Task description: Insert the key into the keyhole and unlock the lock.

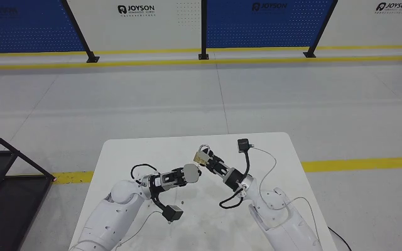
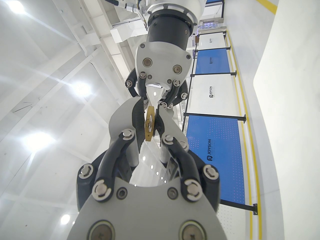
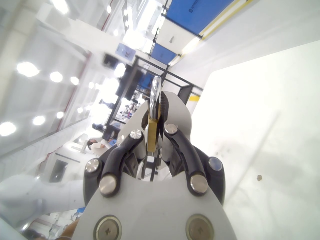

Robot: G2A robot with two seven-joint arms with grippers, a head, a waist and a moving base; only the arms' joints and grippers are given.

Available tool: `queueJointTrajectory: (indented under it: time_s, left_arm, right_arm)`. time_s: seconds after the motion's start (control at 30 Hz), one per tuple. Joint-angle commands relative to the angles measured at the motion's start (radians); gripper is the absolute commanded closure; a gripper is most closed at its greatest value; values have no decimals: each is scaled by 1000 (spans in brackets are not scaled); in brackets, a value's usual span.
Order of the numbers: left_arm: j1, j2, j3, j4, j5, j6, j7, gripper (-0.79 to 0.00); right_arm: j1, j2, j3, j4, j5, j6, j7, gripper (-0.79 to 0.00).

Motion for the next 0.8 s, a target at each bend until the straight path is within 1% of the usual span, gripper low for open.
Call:
queueJointTrajectory:
  time_s: [0.0,0.3,0.4,0.47,0.5,0.53,0.77]
  left_arm:
    - [-2,1,2,5,-3,2,2,-179]
    - [-9,4,11,21,-14,7,12,-175]
    - [-11,4,15,25,-16,7,11,-139]
    - [-13,5,18,27,-18,9,11,-99]
    - [-13,5,19,28,-19,9,10,-31]
    - [-14,5,20,29,-22,9,8,0]
    - [-19,6,27,32,-29,17,-4,0]
  right_arm:
    - [1,0,-1,0,0,1,-2,0]
    - [4,2,-5,1,-1,5,-5,0]
    - [4,3,-6,1,-1,5,-8,0]
    - [4,3,-6,1,1,5,-10,0]
    - [4,3,-7,1,1,5,-10,0]
    - [4,4,-7,1,1,4,-10,0]
    - [5,5,-9,2,-3,5,-10,0]
